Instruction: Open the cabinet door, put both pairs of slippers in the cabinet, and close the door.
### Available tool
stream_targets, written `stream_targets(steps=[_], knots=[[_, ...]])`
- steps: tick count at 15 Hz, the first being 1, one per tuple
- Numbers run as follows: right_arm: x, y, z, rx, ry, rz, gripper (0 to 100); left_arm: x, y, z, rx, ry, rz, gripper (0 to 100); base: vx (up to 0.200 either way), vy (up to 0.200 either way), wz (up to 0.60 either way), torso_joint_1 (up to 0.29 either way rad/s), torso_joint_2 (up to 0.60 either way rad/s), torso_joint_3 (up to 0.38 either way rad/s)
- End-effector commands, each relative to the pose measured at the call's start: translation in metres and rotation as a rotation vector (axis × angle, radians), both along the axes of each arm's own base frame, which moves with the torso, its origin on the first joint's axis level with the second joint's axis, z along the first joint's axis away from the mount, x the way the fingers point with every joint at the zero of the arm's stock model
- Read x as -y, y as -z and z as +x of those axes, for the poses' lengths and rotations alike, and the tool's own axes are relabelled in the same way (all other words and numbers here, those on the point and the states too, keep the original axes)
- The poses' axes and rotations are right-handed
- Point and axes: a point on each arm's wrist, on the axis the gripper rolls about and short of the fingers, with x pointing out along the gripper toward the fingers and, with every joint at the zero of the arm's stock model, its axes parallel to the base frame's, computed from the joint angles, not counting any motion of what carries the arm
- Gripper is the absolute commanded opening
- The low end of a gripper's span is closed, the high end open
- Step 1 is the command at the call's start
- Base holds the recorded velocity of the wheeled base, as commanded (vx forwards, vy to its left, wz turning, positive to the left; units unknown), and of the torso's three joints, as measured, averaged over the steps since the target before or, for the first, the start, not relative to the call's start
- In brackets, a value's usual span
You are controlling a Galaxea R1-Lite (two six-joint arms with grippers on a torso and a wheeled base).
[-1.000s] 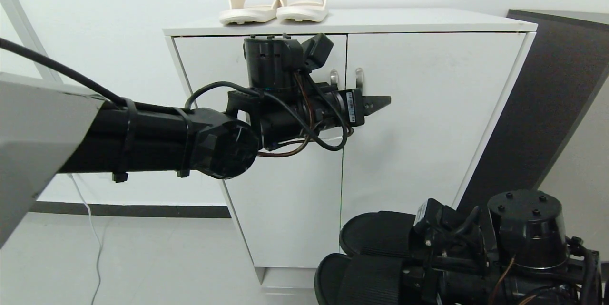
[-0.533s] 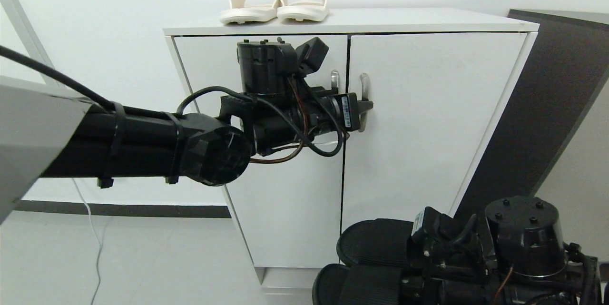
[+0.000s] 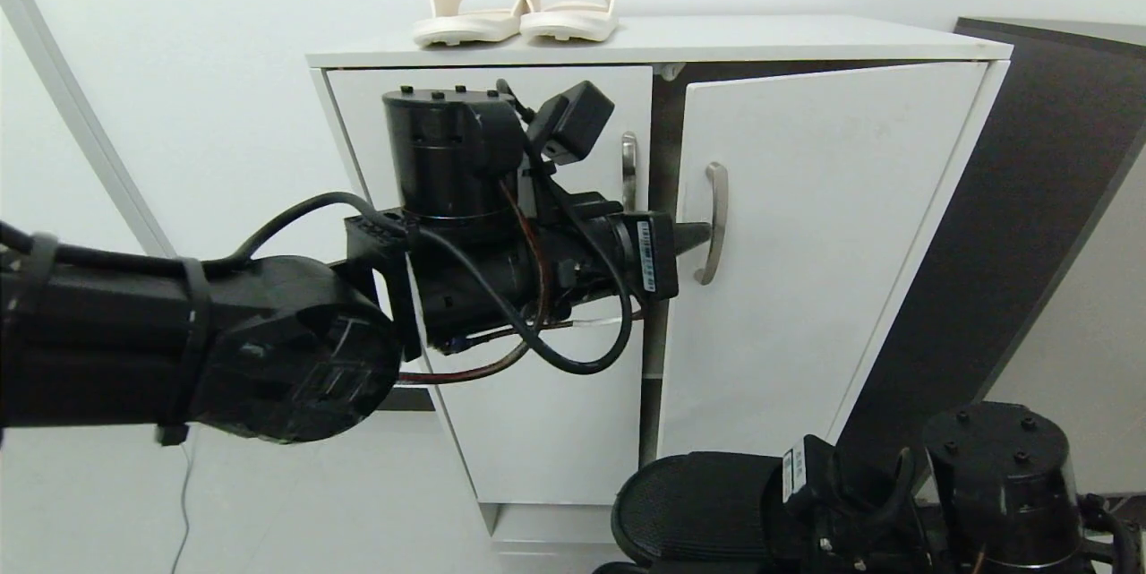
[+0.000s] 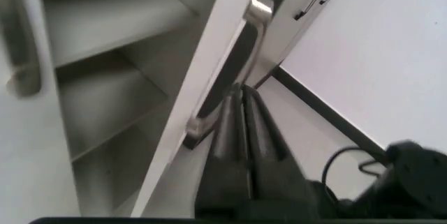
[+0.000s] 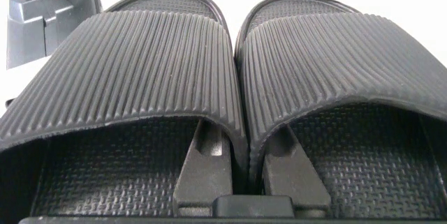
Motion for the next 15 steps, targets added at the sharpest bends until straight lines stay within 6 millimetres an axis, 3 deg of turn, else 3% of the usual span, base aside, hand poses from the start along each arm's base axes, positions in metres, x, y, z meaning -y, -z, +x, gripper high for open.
stream_targets(steps=[1, 4, 10, 15], knots=[[0.000, 0.001, -0.004, -0.003, -0.013, -0.003, 0, -0.016, -0.011, -0.019, 0.019, -0.002, -0.016, 0, 0.000, 0.000, 0.00, 0.000, 0.00, 0.000], [-0.002, 0.002, -0.005, -0.004, -0.021, -0.004, 0, -0.029, -0.011, -0.028, 0.013, -0.014, -0.015, 0, 0.000, 0.000, 0.00, 0.000, 0.00, 0.000], [-0.002, 0.002, -0.006, -0.005, -0.022, -0.009, 0, -0.038, -0.009, 0.016, 0.012, -0.115, -0.088, 0, 0.000, 0.000, 0.00, 0.000, 0.00, 0.000], [-0.001, 0.006, -0.010, -0.015, -0.034, -0.020, 0, -0.026, -0.002, 0.040, 0.011, -0.092, -0.089, 0, 0.000, 0.000, 0.00, 0.000, 0.00, 0.000]])
